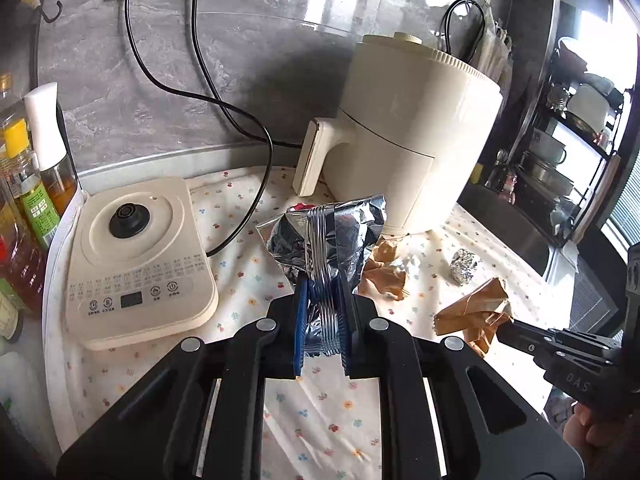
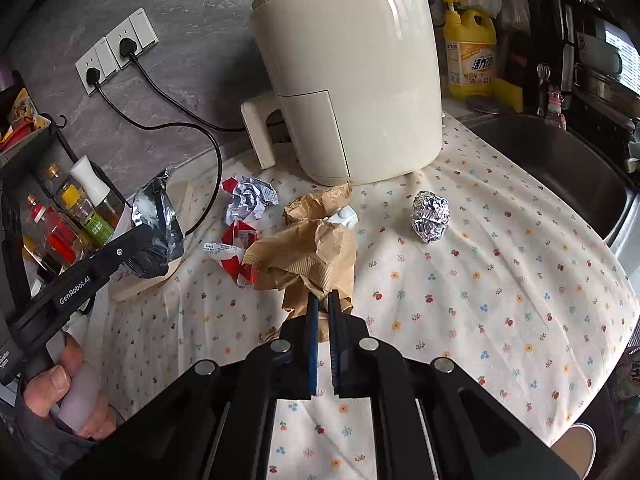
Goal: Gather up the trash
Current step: 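Grasp the foil wrapper with the left gripper while the right grasps brown paper, then carry the foil wrapper and brown paper with both grippers to the white bin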
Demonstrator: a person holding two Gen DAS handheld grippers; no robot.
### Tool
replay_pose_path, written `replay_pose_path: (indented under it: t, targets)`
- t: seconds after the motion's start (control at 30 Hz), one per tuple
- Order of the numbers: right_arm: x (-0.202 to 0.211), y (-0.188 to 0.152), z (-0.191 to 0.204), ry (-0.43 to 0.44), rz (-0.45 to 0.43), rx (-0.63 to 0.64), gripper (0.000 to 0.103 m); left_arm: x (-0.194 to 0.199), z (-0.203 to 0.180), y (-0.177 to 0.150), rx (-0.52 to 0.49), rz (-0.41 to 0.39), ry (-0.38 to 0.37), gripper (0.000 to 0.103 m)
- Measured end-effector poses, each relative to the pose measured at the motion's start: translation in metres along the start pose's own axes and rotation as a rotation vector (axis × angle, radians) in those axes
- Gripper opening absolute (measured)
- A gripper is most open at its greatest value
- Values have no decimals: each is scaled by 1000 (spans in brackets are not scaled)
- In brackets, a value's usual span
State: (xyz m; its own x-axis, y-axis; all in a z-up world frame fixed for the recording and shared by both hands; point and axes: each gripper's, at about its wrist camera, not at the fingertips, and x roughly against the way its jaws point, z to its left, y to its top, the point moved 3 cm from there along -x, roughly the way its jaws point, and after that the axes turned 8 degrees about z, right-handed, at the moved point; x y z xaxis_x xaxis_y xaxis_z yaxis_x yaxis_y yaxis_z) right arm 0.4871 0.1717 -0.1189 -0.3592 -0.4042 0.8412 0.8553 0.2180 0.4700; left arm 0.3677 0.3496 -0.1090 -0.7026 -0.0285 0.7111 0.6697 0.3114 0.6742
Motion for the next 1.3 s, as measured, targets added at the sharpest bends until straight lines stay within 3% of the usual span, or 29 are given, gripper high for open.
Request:
replay_pose_path:
  t: [0.47, 1.0, 1.3]
  targets:
    - [70, -77, -41, -15, 10, 1, 6, 45, -75, -69, 4, -19, -90, 14]
    - [135, -178, -128, -97, 47, -85, 6, 66, -165, -166, -16, 79, -139, 14]
    - [172, -230, -200, -178, 53, -164, 6, 50, -238, -207, -71, 143, -224, 14]
